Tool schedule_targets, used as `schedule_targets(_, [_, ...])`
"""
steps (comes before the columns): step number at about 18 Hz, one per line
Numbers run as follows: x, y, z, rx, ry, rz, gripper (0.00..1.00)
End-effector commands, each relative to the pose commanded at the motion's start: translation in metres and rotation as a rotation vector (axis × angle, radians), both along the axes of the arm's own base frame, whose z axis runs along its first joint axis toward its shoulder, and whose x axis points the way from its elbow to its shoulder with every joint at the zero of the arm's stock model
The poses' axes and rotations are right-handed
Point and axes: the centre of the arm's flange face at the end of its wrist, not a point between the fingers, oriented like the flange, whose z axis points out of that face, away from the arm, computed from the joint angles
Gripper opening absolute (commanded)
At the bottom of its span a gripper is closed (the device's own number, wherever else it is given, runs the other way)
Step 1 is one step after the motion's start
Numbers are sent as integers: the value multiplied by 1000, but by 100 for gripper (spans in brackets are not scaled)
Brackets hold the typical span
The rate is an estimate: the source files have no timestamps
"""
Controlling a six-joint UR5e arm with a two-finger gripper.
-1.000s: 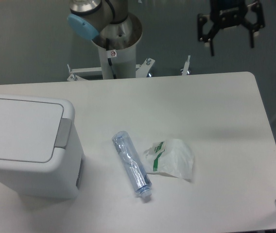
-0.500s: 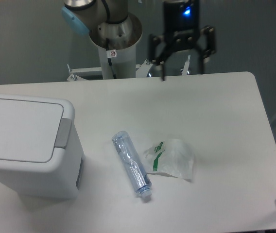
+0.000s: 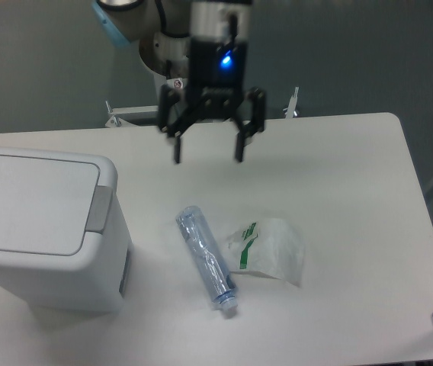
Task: Open the trash can
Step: 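Lower the open gripper onto the white trash bin's lid edge, then press the gripper on the lid edge to flip the lid open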
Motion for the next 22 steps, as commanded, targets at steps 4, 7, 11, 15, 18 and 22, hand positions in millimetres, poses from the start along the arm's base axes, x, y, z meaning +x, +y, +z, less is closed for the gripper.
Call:
schedule_targets(4, [12, 17, -8, 1, 2, -40, 100])
schedule_targets(7, [22, 34, -19, -3, 0, -74, 100])
schedule_targets(11, [27, 43, -28, -13, -9, -92, 100])
schedule_targets(15, [27, 46, -34, -20, -16, -97, 100])
schedule_targets(18, [27, 47, -36, -22, -17, -98, 100])
schedule_targets(22, [27, 48, -37, -23, -16, -102, 100])
